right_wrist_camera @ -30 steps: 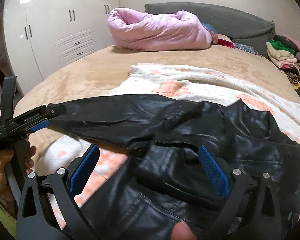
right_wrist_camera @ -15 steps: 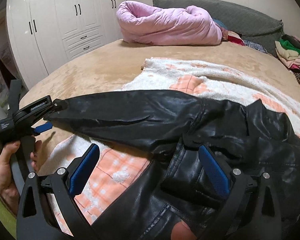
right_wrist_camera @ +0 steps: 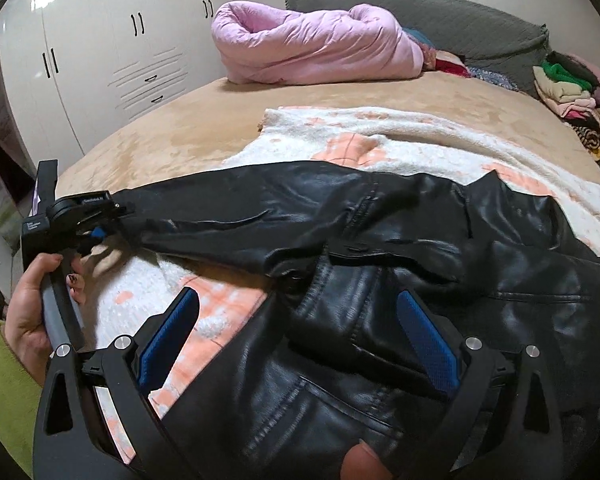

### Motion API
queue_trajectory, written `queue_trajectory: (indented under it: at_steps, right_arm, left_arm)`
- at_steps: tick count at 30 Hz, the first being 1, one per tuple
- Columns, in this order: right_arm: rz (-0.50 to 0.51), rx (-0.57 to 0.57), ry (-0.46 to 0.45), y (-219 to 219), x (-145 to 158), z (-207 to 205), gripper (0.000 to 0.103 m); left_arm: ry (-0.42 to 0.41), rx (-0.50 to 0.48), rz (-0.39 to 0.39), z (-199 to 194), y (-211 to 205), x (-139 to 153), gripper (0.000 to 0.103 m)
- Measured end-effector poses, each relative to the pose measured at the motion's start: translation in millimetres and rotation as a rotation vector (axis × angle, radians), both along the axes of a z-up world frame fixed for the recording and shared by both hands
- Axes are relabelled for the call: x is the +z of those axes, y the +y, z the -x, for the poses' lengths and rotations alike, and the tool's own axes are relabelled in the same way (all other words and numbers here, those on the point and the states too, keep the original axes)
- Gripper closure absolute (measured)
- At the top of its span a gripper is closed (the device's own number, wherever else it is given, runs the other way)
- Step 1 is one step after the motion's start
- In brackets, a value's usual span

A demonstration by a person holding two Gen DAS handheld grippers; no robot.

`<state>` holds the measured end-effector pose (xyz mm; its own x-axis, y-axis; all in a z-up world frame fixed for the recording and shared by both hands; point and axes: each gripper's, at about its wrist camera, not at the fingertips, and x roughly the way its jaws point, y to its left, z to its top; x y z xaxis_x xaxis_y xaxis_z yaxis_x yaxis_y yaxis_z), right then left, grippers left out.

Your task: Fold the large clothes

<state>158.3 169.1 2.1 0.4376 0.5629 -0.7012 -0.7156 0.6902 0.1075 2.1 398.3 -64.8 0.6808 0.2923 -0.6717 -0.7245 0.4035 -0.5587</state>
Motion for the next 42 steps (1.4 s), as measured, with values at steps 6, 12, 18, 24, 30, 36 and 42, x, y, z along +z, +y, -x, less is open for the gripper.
queue_trajectory:
  at_steps: [6,12,18,24,30,36,42]
  right_arm:
    - [-0.023,-0.068,-0.005,-36.0,2.6,-0.6,0.004]
    - [-0.035,-0.150,0.017,-77.4,-3.3,-0.4,0.004]
    - [-0.046,-0.221,-0.013,-115.3,6.0,4.6,0.004]
    - [-0.058,-0.291,-0.028,-151.2,13.9,2.8,0.004]
    - [-0.058,-0.373,-0.030,-189.9,12.8,0.6,0.004]
    - [-0.056,-0.476,-0.035,-234.1,12.0,-3.5,0.004]
    - [-0.074,-0.579,-0.027,-276.6,10.2,-9.3,0.004]
  left_arm:
    - [-0.114,-0.013,-0.106,4.0,-13.5,36.8,0.099]
    - [-0.220,-0.050,-0.213,3.5,-35.5,79.4,0.099]
    - [-0.321,-0.177,-0.338,-9.1,-81.7,125.0,0.099]
    - [-0.353,-0.306,-0.406,-25.5,-127.9,147.3,0.101]
    - [-0.369,-0.503,-0.507,-49.8,-190.1,158.9,0.101]
    - [-0.335,-0.834,-0.619,-89.6,-283.1,138.5,0.100]
    - [-0.215,-1.047,-0.620,-119.6,-345.1,90.7,0.100]
